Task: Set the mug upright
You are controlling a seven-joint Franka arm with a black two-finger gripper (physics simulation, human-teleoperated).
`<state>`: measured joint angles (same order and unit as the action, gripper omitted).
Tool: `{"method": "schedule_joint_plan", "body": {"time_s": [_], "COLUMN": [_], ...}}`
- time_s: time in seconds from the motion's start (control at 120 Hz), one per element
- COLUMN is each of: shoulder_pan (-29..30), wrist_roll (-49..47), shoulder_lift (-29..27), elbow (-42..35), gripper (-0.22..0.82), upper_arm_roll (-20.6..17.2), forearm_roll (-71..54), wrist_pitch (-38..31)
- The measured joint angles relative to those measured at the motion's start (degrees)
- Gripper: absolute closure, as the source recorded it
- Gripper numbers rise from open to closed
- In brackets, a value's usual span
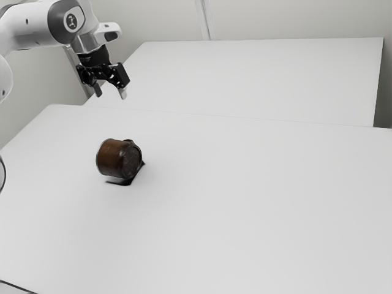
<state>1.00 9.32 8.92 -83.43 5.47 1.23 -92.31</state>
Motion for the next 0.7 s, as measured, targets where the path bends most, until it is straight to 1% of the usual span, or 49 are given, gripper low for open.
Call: {"method": "schedule_joint_plan", "body": {"time_s": [0.275,0.433,0.492,0.583,0.7], "shoulder_pan": [0.1,0.1,0.7,2.2,6.5], "wrist_roll": [-0.1,-0.2,0.3,2.4,6.1], "shoulder_lift": [-0.2,-1.3,-1.4,-1.0,1.2], "elbow": [-0.1,0.1,0.2,0.2,0.2], "gripper": [0.0,0.0,0.0,0.0,0.0], "upper_arm_roll": [0.1,0.5,2.1,6.3,8.6], "forearm_roll": [0.0,1.0,3.7,10.1,18.6], "wrist_pitch": [0.4,0.9,1.4,2.1,3.5]}}
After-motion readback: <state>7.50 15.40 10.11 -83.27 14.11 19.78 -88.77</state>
